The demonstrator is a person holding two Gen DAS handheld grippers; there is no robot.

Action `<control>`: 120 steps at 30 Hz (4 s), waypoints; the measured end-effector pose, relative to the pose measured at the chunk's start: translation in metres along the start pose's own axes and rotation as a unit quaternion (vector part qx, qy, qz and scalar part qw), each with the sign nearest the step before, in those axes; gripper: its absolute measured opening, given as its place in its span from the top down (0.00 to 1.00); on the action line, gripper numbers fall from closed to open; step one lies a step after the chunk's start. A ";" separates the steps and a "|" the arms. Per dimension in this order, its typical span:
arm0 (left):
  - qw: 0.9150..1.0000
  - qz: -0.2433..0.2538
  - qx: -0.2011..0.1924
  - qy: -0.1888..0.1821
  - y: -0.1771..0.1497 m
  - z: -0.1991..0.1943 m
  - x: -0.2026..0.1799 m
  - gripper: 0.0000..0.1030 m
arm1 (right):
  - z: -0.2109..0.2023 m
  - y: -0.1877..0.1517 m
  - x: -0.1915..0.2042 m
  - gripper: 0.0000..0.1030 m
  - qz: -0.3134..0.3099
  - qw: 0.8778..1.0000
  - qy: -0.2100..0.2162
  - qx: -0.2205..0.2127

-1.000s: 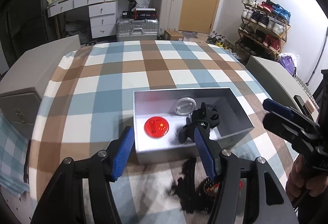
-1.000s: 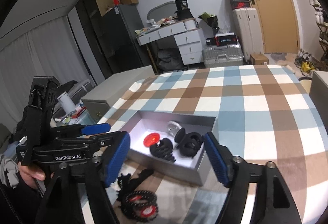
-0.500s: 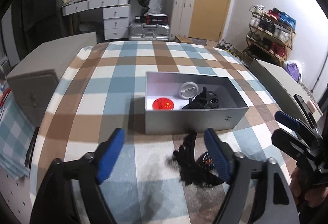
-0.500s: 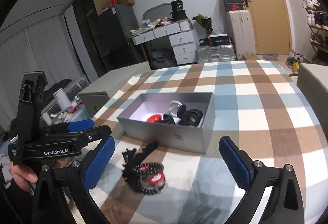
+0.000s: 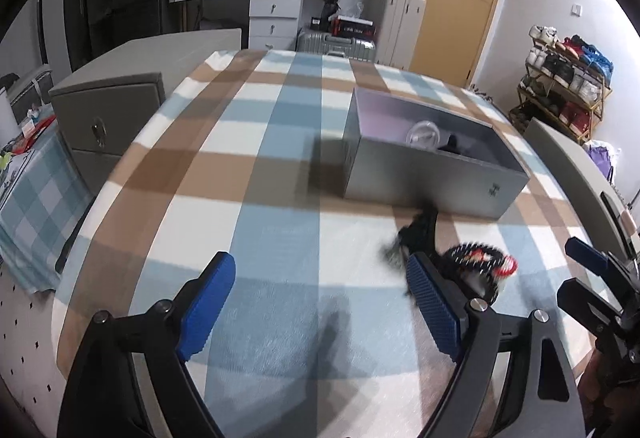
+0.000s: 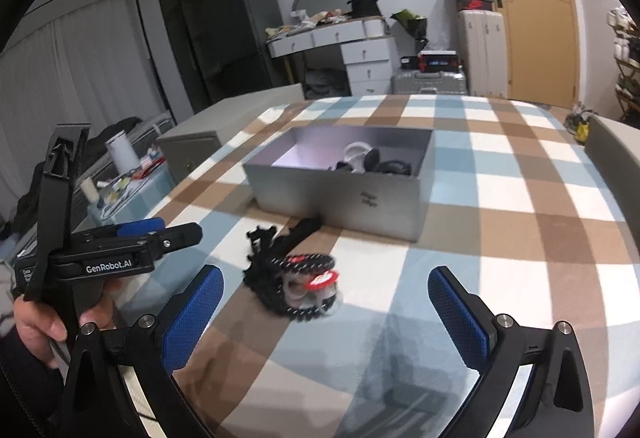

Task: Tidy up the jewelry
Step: 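Move both tools back toward the beaded bracelets and hair ties, then grasp the black coiled hair tie with the right tool while the left tool grasps the red bracelet, then lift the coiled hair tie with the right tool while the left tool lifts the red bracelet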

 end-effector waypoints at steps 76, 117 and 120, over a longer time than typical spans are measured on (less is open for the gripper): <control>0.960 0.167 0.089 -0.207 0.019 0.029 -0.088 0.37 | -0.024 0.005 -0.057 0.52 0.108 0.992 0.046 -0.041; 0.949 0.172 0.104 -0.244 0.015 0.018 -0.082 0.97 | -0.021 0.012 -0.041 0.52 0.095 0.993 0.061 -0.037; 0.948 0.185 0.091 -0.241 0.018 0.011 -0.083 0.97 | -0.022 0.014 -0.039 0.52 0.093 0.993 0.062 -0.039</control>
Point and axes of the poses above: each gripper's, at about its wrist camera, not at the fingertips, and z roughly the way its jaws point, x to its left, y to its top, the point moved 3 cm from there along z, roughly the way its jaws point, and after that the axes turned 4 degrees about -x, right-handed, at the moved point
